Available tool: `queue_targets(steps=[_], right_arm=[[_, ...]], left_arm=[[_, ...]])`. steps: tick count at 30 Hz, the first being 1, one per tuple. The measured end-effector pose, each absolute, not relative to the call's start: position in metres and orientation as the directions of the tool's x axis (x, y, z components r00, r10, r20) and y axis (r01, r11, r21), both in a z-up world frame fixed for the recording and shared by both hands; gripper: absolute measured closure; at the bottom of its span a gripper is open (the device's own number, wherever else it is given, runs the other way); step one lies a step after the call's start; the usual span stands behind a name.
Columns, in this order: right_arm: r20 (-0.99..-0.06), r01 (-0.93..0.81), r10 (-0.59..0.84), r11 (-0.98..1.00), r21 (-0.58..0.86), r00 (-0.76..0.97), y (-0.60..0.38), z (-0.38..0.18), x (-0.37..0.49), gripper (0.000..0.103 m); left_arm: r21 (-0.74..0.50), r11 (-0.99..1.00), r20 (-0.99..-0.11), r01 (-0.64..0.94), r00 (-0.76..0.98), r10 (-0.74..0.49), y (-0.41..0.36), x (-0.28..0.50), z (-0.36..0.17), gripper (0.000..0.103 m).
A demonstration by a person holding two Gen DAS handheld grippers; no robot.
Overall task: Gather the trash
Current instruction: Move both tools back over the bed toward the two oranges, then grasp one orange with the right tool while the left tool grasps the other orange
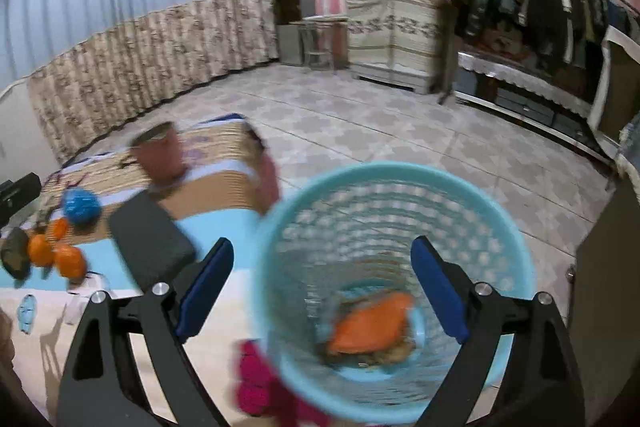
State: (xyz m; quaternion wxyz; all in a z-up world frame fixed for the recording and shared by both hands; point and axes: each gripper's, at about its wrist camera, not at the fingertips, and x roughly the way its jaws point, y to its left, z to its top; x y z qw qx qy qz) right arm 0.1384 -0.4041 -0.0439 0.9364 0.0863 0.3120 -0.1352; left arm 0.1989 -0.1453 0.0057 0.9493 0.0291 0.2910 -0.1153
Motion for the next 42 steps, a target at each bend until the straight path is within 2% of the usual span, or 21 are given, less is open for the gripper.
queue_targets(steps=[4, 9, 13, 19, 23, 26, 28, 30, 31, 33, 36, 38, 42], right_arm=[[-0.603, 0.214, -0.128, 0.974, 0.073, 0.787, -0.349, -0.040, 0.156, 0.014], [-0.616, 0.114, -0.060, 0.992, 0.050, 0.786, -0.287, -0.045, 0.174, 0.015], [-0.630, 0.032, -0.021, 0.999, 0.006, 0.776, -0.240, -0.049, 0.186, 0.015], [-0.651, -0.033, 0.029, 0.999, 0.006, 0.759, -0.206, -0.058, 0.201, 0.015], [-0.686, -0.051, 0.044, 0.999, 0.010, 0.726, -0.191, -0.073, 0.212, 0.015], [-0.707, -0.057, 0.049, 0.998, 0.012, 0.705, -0.183, -0.083, 0.221, 0.016], [-0.716, -0.059, 0.050, 0.998, 0.012, 0.696, -0.180, -0.089, 0.225, 0.019], [-0.725, -0.076, 0.070, 0.997, 0.025, 0.685, -0.176, -0.093, 0.230, 0.031], [-0.725, -0.090, 0.089, 0.995, 0.038, 0.683, -0.175, -0.094, 0.230, 0.033], [-0.721, -0.115, 0.115, 0.992, 0.049, 0.684, -0.173, -0.094, 0.231, 0.051], [-0.714, -0.138, 0.134, 0.989, 0.053, 0.687, -0.173, -0.091, 0.229, 0.064], [-0.706, -0.132, 0.136, 0.989, 0.060, 0.695, -0.179, -0.088, 0.227, 0.069], [-0.683, -0.073, 0.104, 0.995, 0.074, 0.723, -0.205, -0.077, 0.223, 0.069]], left_arm=[[-0.044, 0.988, -0.547, 0.147, 0.824, -0.147, -0.090, 0.206, 0.011, 0.005], [-0.044, 0.997, -0.574, 0.064, 0.816, -0.077, -0.039, 0.219, 0.002, 0.005], [-0.065, 0.997, -0.589, 0.037, 0.805, -0.068, -0.015, 0.225, -0.004, 0.005], [-0.031, 0.999, -0.595, 0.031, 0.802, -0.043, 0.007, 0.227, -0.009, 0.005], [-0.099, 0.995, -0.629, 0.000, 0.775, -0.063, 0.026, 0.232, -0.016, 0.005], [-0.139, 0.990, -0.623, -0.012, 0.778, -0.078, 0.034, 0.232, -0.018, 0.005], [-0.156, 0.988, -0.617, -0.013, 0.782, -0.087, 0.035, 0.232, -0.017, 0.005], [-0.139, 0.990, -0.613, -0.022, 0.787, -0.069, 0.032, 0.232, -0.017, 0.005], [-0.120, 0.992, -0.614, -0.028, 0.788, -0.052, 0.030, 0.232, -0.018, 0.005], [-0.104, 0.994, -0.616, -0.030, 0.787, -0.041, 0.026, 0.232, -0.020, 0.005], [-0.097, 0.995, -0.620, -0.031, 0.784, -0.036, 0.021, 0.233, -0.024, 0.005], [-0.092, 0.996, -0.620, -0.021, 0.784, -0.041, 0.017, 0.233, -0.025, 0.005], [-0.068, 0.998, -0.623, 0.003, 0.781, -0.045, 0.005, 0.232, -0.030, 0.005]])
